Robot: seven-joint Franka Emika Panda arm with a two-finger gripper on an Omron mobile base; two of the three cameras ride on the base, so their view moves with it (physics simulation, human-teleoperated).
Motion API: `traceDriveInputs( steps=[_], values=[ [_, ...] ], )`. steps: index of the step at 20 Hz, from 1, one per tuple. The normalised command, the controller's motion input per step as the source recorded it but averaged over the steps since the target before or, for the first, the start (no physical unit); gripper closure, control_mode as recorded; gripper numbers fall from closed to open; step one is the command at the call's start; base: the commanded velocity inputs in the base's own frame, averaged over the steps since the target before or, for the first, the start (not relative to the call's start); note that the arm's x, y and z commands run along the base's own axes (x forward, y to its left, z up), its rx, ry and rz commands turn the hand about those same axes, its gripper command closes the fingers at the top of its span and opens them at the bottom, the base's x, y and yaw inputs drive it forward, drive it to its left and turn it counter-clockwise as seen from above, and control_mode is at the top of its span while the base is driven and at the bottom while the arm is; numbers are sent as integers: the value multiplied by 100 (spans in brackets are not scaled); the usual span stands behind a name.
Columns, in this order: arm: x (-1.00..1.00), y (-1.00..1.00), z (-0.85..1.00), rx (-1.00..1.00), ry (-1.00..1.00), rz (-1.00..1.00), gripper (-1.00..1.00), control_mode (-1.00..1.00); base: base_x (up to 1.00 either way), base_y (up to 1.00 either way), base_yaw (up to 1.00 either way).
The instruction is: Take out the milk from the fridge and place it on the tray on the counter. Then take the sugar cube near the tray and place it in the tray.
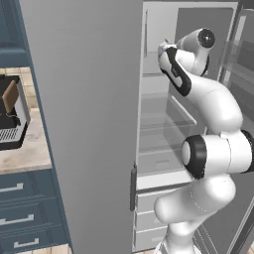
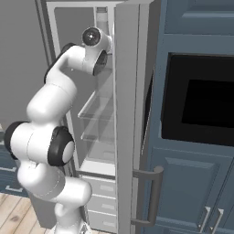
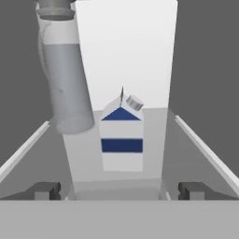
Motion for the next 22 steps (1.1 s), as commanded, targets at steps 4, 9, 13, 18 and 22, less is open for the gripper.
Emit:
traceDriveInputs(
  steps=[4,9,13,18,22],
  values=[
    [34,0,-8,0,0,0,-100,-100,0,0,0],
    [22,0,0,0,0,1,-100,-100,0,0,0],
    [43,-5,0,0,0,3,-100,-100,0,0,0],
    [35,0,0,0,0,2,-100,-100,0,0,0],
    [35,-4,0,0,0,0,-100,-100,0,0,0]
  ],
)
